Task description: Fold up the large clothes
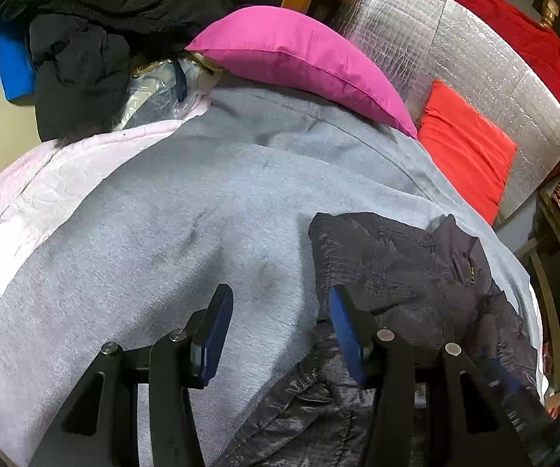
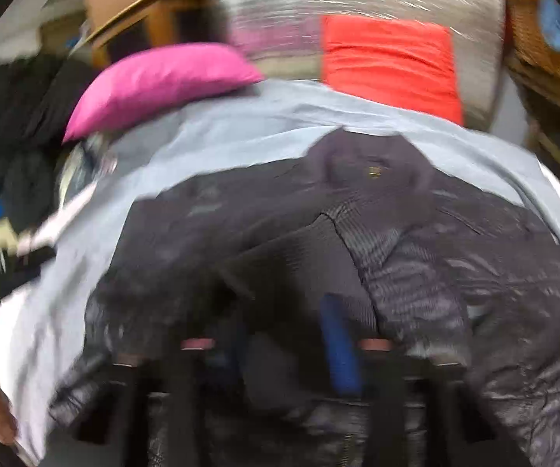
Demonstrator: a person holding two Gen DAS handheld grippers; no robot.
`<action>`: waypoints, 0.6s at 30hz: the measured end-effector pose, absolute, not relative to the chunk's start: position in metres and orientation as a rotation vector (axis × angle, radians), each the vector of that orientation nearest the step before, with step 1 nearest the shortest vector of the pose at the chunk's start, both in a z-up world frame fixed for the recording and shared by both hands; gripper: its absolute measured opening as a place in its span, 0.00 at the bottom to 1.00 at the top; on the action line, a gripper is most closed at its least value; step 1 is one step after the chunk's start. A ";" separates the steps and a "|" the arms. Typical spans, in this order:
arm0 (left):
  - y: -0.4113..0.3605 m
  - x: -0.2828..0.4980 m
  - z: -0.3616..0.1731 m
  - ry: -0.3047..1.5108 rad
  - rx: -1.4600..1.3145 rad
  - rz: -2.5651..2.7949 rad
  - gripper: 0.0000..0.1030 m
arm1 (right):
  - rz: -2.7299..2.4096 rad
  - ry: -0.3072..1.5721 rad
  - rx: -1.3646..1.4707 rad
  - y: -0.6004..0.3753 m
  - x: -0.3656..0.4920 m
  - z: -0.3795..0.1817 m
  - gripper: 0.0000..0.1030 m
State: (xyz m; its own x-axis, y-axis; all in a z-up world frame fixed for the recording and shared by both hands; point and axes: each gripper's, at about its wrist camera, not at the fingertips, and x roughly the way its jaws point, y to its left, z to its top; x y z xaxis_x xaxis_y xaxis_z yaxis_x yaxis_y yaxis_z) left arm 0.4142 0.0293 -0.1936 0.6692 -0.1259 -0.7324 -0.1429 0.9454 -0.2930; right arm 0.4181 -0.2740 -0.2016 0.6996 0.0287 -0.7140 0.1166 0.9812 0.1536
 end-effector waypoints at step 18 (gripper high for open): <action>-0.031 0.419 -0.209 0.927 -0.287 -0.188 0.51 | -0.021 0.656 1.050 -0.526 0.351 -0.234 0.91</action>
State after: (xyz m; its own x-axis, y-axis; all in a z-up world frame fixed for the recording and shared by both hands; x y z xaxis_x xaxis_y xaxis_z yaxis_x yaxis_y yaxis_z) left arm 0.4192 -0.0307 -0.2087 0.5878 -0.2818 -0.7583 0.0365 0.9457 -0.3231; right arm 0.3505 -0.5262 -0.2337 0.8107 0.2863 -0.5107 0.3190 0.5153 0.7954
